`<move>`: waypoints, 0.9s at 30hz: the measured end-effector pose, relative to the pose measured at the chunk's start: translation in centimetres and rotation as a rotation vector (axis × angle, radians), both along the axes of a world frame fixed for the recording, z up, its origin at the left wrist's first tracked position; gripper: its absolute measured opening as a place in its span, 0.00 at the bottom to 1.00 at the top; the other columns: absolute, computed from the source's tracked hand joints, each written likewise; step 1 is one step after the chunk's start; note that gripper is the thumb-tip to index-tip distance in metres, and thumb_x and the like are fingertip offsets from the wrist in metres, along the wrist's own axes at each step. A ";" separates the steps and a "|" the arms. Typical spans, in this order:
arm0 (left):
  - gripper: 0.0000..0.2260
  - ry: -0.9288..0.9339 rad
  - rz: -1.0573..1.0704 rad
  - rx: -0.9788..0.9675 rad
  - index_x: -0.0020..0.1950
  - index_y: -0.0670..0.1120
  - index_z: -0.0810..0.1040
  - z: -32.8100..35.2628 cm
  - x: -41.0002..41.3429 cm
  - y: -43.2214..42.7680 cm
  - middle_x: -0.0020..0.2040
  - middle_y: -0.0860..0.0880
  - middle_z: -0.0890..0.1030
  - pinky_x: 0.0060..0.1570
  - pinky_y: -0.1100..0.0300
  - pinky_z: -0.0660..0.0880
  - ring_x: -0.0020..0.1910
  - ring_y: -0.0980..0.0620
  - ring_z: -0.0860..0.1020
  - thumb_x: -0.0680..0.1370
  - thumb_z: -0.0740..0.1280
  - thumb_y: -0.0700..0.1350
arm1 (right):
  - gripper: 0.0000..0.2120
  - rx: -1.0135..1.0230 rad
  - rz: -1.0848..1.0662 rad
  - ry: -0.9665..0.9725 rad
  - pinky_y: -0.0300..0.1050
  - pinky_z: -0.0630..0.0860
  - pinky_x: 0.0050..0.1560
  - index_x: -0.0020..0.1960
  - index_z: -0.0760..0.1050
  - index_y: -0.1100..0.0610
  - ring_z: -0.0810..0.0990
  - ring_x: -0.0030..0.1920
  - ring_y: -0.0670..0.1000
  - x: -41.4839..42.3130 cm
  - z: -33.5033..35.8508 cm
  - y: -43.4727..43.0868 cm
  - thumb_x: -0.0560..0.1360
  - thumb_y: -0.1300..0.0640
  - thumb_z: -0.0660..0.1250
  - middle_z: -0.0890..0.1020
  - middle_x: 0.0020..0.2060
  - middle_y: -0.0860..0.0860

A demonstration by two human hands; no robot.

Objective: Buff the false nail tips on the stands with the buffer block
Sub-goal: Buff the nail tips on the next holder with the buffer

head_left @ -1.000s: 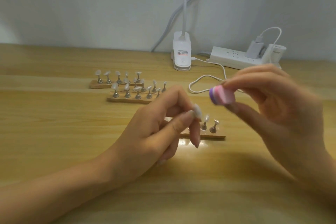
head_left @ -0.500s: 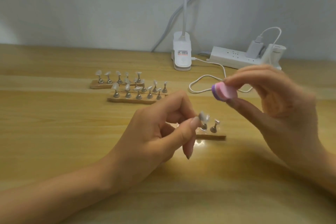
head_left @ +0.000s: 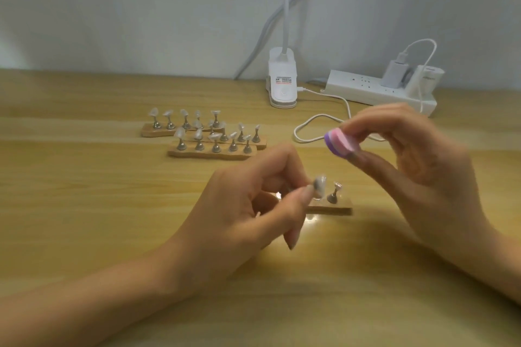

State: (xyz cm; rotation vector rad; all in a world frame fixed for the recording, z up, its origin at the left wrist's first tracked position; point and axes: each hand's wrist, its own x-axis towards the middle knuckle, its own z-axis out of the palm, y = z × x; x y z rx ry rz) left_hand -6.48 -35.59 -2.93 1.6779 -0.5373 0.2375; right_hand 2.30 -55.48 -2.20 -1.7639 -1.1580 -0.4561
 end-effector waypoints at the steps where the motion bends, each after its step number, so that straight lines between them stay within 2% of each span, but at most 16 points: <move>1: 0.06 -0.001 0.006 0.005 0.42 0.48 0.71 0.0 0.0 0.0 0.28 0.53 0.77 0.25 0.74 0.63 0.20 0.63 0.70 0.78 0.64 0.44 | 0.08 0.007 0.043 -0.027 0.55 0.77 0.54 0.57 0.78 0.55 0.81 0.53 0.57 -0.4 0.0 0.1 0.79 0.60 0.69 0.81 0.52 0.51; 3: 0.05 -0.005 -0.005 0.026 0.42 0.46 0.71 0.0 0.1 0.1 0.29 0.52 0.77 0.25 0.73 0.64 0.20 0.63 0.70 0.78 0.63 0.43 | 0.07 -0.037 0.100 -0.093 0.50 0.76 0.55 0.56 0.78 0.54 0.80 0.54 0.55 -1.0 -0.1 0.5 0.78 0.58 0.69 0.80 0.52 0.49; 7: 0.05 -0.003 0.000 0.034 0.44 0.46 0.71 -0.1 0.1 0.0 0.30 0.51 0.78 0.24 0.71 0.64 0.20 0.63 0.69 0.79 0.63 0.44 | 0.08 -0.023 -0.016 -0.021 0.55 0.77 0.55 0.58 0.76 0.54 0.80 0.54 0.54 0.0 0.2 -0.1 0.79 0.60 0.68 0.81 0.52 0.50; 10: 0.07 0.003 0.007 0.042 0.45 0.45 0.71 -0.2 0.2 0.2 0.31 0.51 0.79 0.24 0.70 0.63 0.19 0.62 0.67 0.80 0.63 0.46 | 0.06 -0.011 0.098 -0.079 0.51 0.76 0.55 0.55 0.79 0.53 0.80 0.54 0.54 -0.9 0.1 0.4 0.79 0.57 0.69 0.80 0.52 0.50; 14: 0.06 0.024 0.001 0.021 0.45 0.46 0.71 -0.3 0.2 0.3 0.31 0.51 0.79 0.22 0.69 0.63 0.18 0.60 0.66 0.80 0.63 0.47 | 0.08 -0.008 -0.003 -0.030 0.57 0.77 0.54 0.57 0.77 0.52 0.80 0.53 0.55 0.0 -0.1 0.1 0.79 0.60 0.69 0.80 0.52 0.48; 18: 0.06 0.034 -0.020 0.009 0.45 0.46 0.71 -0.3 0.4 0.4 0.33 0.50 0.79 0.22 0.68 0.64 0.18 0.59 0.67 0.80 0.62 0.47 | 0.07 -0.014 0.086 -0.083 0.53 0.76 0.55 0.56 0.79 0.52 0.80 0.55 0.56 -0.6 -0.3 0.2 0.78 0.58 0.69 0.80 0.53 0.49; 21: 0.05 0.047 -0.030 0.002 0.48 0.46 0.71 -0.4 0.3 0.3 0.34 0.51 0.80 0.22 0.69 0.63 0.18 0.58 0.66 0.81 0.61 0.47 | 0.09 -0.023 -0.009 -0.036 0.57 0.77 0.54 0.58 0.77 0.53 0.80 0.53 0.55 0.2 -0.2 0.0 0.79 0.59 0.69 0.80 0.52 0.49; 25: 0.06 0.057 -0.033 0.006 0.48 0.46 0.69 -0.5 0.6 0.2 0.35 0.51 0.80 0.21 0.70 0.62 0.16 0.57 0.67 0.83 0.61 0.46 | 0.08 -0.014 0.081 -0.115 0.52 0.76 0.54 0.57 0.78 0.52 0.80 0.54 0.55 -0.7 -0.2 0.5 0.78 0.57 0.70 0.80 0.52 0.50; 27: 0.04 0.069 -0.034 0.013 0.49 0.45 0.69 -0.6 0.6 0.3 0.35 0.50 0.80 0.21 0.69 0.62 0.16 0.56 0.66 0.83 0.59 0.43 | 0.08 -0.036 0.021 -0.086 0.55 0.77 0.54 0.57 0.77 0.53 0.80 0.53 0.55 -0.2 -0.2 0.4 0.78 0.58 0.69 0.80 0.51 0.50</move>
